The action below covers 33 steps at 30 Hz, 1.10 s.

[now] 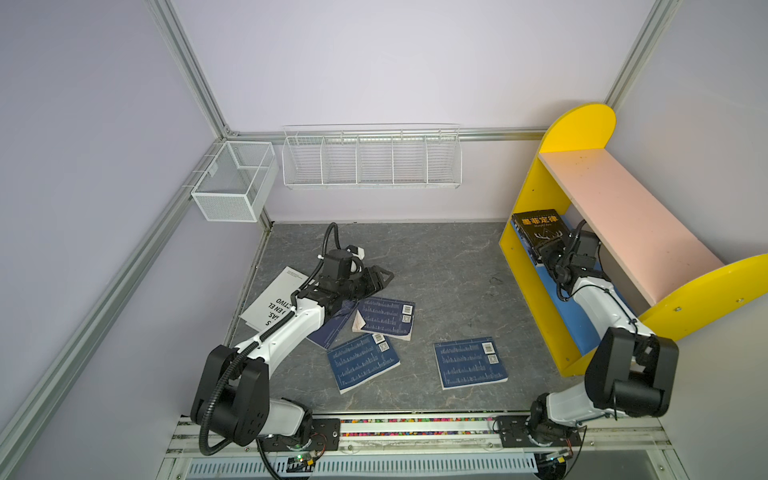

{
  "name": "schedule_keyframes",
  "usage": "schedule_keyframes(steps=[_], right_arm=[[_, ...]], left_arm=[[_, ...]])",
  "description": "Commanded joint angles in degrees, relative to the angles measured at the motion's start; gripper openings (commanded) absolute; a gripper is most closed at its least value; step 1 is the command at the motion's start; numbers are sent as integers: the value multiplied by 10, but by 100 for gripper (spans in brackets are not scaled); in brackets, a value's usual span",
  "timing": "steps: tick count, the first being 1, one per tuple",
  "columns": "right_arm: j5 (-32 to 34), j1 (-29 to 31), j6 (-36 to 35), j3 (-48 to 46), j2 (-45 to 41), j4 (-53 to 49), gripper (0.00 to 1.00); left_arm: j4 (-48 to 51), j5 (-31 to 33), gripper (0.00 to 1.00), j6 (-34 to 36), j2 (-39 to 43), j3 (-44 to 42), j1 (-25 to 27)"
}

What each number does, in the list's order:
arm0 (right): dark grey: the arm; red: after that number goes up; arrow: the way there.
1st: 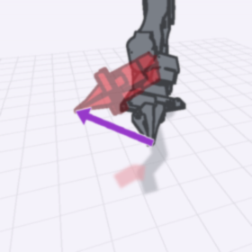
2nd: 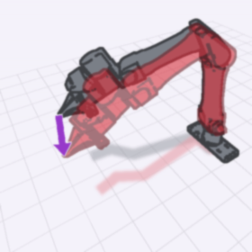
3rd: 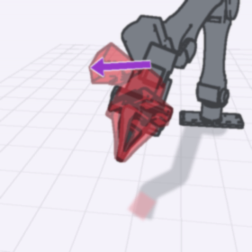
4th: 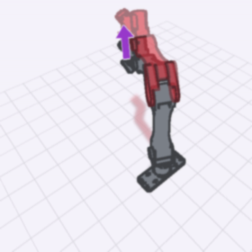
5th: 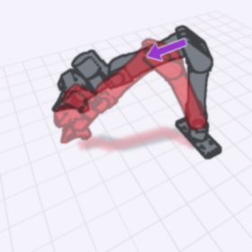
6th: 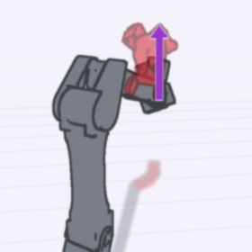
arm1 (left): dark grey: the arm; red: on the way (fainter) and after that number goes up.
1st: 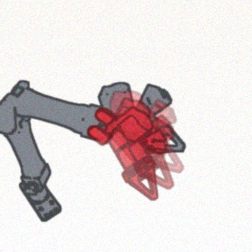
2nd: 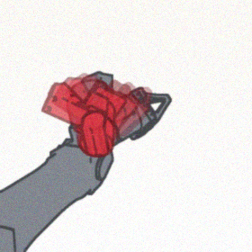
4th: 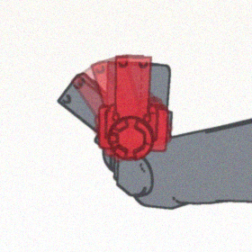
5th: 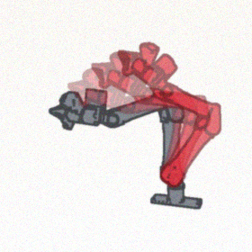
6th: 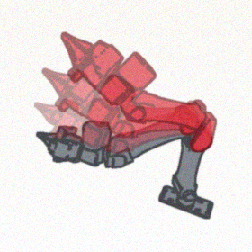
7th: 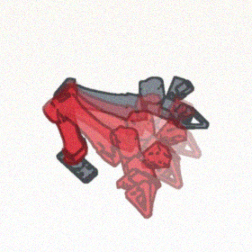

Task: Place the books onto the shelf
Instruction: 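Stand the Murphy book beside the wolf-eye book and open the right gripper, then move the right gripper back to the dark-blue books on the table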

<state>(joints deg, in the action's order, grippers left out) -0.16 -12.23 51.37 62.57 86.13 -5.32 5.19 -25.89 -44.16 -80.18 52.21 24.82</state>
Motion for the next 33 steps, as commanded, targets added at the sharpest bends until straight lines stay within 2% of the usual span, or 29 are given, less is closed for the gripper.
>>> schedule_keyframes(steps=[1,8,14,19,23,30,33], right_arm=[[37,4,-13,19,-22,-41,68],[32,6,-20,40,-12,-64,70],[67,8,-21,52,-16,-110,72],[73,9,-26,48,-32,-110,74],[48,10,-31,47,-47,-111,74],[-27,39,-65,28,-93,-122,74],[-34,68,-88,13,-127,-150,74]], left_arm=[[-19,-8,63,-1,-5,-7,3],[-22,-12,63,0,0,-11,4],[-24,-9,63,-1,4,-17,5],[-19,-7,64,2,9,-18,6],[3,8,63,9,20,-17,7],[104,114,66,27,66,-26,8],[145,172,69,24,95,-41,8]])
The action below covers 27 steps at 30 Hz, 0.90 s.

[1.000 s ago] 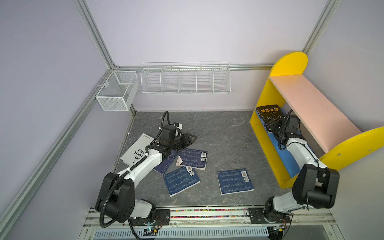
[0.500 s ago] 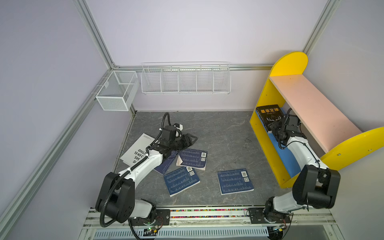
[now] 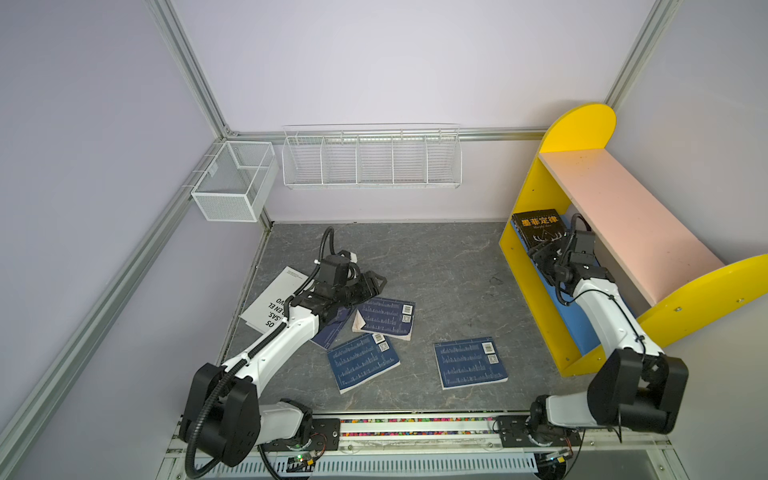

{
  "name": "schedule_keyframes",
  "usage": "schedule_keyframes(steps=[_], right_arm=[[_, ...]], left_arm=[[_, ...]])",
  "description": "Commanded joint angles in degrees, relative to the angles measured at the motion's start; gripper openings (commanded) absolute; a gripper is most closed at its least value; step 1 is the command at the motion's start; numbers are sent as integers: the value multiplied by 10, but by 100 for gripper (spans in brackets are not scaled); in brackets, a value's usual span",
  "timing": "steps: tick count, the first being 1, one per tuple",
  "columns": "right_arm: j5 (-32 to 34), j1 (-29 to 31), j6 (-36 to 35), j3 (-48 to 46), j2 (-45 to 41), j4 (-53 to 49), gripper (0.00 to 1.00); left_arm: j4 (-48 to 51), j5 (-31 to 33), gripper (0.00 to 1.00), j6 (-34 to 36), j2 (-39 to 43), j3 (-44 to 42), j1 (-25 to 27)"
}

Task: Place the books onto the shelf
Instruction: 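Move the right gripper back to the dark-blue books on the table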

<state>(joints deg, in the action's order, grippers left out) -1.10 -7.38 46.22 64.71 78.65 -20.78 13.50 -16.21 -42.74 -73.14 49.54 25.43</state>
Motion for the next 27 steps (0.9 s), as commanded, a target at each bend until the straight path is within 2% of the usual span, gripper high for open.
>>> schedule_keyframes(steps=[1,6,12,15,21,27], right_arm=[[-26,30,-42,-17,-66,-3,74],[-20,104,-78,-61,-114,-26,76],[1,230,-48,-124,-129,3,75],[-27,283,-18,-155,-98,41,74],[-91,351,25,-187,-10,111,71],[-99,401,26,-162,68,115,71]], left_arm=[[75,96,70,9,37,-23,1],[103,155,75,12,78,-72,1],[65,155,80,1,89,-131,-5],[53,158,80,-2,70,-146,-6],[37,136,77,-1,13,-144,-6],[24,141,73,-4,-48,-121,-6]])
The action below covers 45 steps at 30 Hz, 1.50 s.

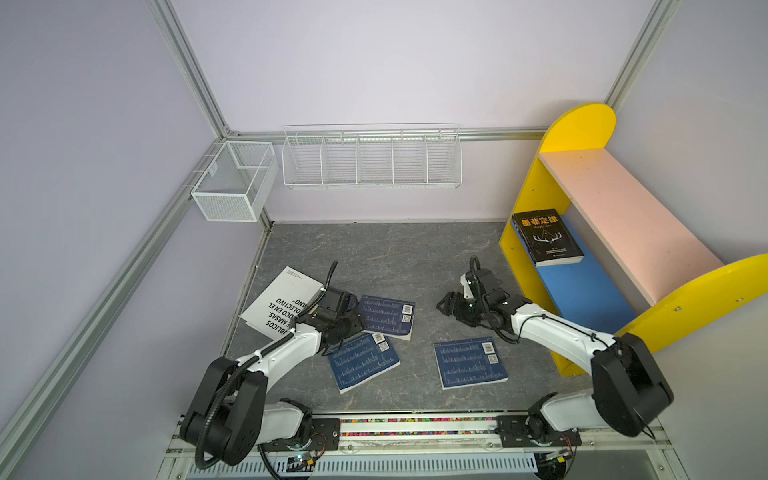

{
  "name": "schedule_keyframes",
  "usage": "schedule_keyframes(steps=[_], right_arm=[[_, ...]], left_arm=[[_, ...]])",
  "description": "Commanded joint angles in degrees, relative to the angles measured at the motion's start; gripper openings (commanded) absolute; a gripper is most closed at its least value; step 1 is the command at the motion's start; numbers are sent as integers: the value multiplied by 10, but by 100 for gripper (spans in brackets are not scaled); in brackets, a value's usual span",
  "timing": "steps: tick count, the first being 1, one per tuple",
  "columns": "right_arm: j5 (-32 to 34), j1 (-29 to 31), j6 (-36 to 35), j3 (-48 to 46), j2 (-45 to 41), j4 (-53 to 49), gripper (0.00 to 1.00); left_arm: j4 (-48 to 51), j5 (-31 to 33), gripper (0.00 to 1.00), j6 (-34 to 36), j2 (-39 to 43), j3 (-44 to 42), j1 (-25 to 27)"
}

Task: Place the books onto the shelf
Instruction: 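Move the right gripper back to the dark-blue books on the table, then grip the edge of a dark-blue paperback with the right gripper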

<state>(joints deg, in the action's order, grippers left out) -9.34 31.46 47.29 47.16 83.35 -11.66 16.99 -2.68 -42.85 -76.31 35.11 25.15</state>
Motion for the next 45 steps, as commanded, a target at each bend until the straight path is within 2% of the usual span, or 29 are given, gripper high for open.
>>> schedule_keyframes(steps=[1,7,17,19,23,28,31,39,45], right_arm=[[-18,16,18,16,31,26,71],[-45,34,31,21,87,47,71],[-71,63,42,49,163,68,68],[-77,67,45,54,176,75,68],[-81,74,45,63,190,75,67],[-79,78,38,70,200,64,65],[-81,78,36,72,206,64,61],[-88,79,34,85,224,63,55],[-96,79,32,95,234,64,52]], left_arm=[[-5,16,72,-5,-26,27,-3],[-11,25,66,-10,-59,29,-2],[-6,23,54,-11,-54,29,-3],[-8,17,54,-12,-56,29,-3],[-25,3,64,-21,-61,24,-3],[-26,2,66,-29,-79,33,-3],[-22,5,60,-26,-83,35,-3],[-30,-4,30,-17,-54,9,-3],[-68,-27,18,-18,-44,-9,-3]])
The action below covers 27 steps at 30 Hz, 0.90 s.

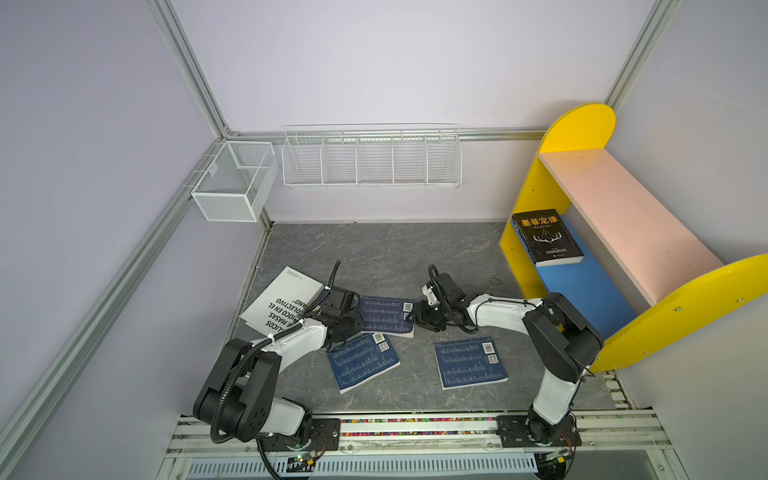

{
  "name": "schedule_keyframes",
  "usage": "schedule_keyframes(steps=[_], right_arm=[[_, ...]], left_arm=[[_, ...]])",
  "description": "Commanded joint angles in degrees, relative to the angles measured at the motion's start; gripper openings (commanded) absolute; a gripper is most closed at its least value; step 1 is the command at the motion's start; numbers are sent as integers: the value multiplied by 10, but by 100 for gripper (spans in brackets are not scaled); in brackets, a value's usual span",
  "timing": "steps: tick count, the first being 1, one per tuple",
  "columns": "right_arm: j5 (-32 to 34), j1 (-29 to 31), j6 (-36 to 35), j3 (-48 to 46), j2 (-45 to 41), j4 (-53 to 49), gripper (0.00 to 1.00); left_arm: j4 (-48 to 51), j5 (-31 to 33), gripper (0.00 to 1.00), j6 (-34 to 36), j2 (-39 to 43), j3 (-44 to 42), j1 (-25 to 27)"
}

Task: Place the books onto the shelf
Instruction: 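Grip the edge of a dark-blue paperback with the right gripper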

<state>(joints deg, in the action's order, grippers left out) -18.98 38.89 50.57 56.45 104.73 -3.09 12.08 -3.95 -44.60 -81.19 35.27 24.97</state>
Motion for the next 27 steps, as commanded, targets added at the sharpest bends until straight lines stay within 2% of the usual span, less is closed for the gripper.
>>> schedule_keyframes(steps=[1,7,18,27], right_arm=[[-2,5,-1,3,21,-20,51],[-10,5,-1,4,22,-14,49],[-21,-10,2,2,14,-13,49],[-16,-19,-10,10,-19,-39,24]], left_arm=[[-21,-17,15,0,1,-10,-1],[-44,-42,0,-1,-14,-11,-1],[-86,-84,0,-11,-8,-21,-1],[-88,-87,0,-13,2,-20,-1]])
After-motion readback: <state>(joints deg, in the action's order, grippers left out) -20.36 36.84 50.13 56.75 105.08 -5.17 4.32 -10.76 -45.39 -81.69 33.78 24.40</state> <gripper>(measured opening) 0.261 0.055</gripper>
